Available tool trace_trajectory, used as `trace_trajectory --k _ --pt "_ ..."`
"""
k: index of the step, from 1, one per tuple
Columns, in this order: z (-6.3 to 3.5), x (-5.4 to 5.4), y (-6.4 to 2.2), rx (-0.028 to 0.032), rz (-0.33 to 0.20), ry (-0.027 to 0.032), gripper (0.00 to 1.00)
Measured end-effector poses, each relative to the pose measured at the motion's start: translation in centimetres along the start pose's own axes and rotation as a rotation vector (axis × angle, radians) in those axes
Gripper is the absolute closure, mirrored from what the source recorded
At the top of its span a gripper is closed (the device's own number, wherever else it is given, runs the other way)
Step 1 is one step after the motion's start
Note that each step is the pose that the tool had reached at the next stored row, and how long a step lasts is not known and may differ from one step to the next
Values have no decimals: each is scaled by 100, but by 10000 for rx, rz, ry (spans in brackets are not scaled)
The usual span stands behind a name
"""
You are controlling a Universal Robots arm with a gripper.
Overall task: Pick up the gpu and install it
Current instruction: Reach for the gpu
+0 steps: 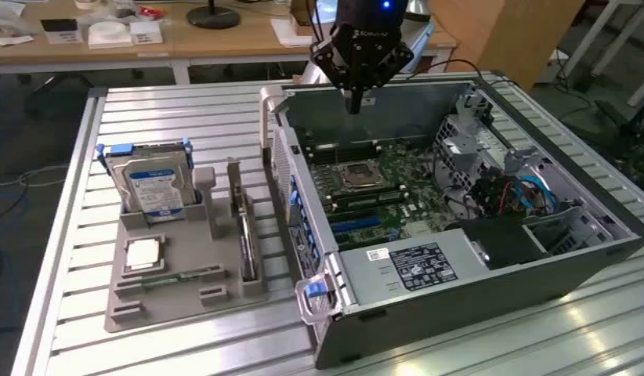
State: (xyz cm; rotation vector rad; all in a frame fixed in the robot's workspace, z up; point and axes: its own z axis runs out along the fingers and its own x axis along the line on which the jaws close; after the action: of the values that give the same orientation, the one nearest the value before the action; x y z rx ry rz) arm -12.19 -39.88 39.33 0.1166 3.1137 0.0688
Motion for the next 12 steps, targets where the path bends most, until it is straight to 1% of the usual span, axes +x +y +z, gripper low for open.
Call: trace_trajectory --k 6,12 --pt "1 5 0 -1 1 -2 89" --pt "0 42 -3 0 1 -1 89"
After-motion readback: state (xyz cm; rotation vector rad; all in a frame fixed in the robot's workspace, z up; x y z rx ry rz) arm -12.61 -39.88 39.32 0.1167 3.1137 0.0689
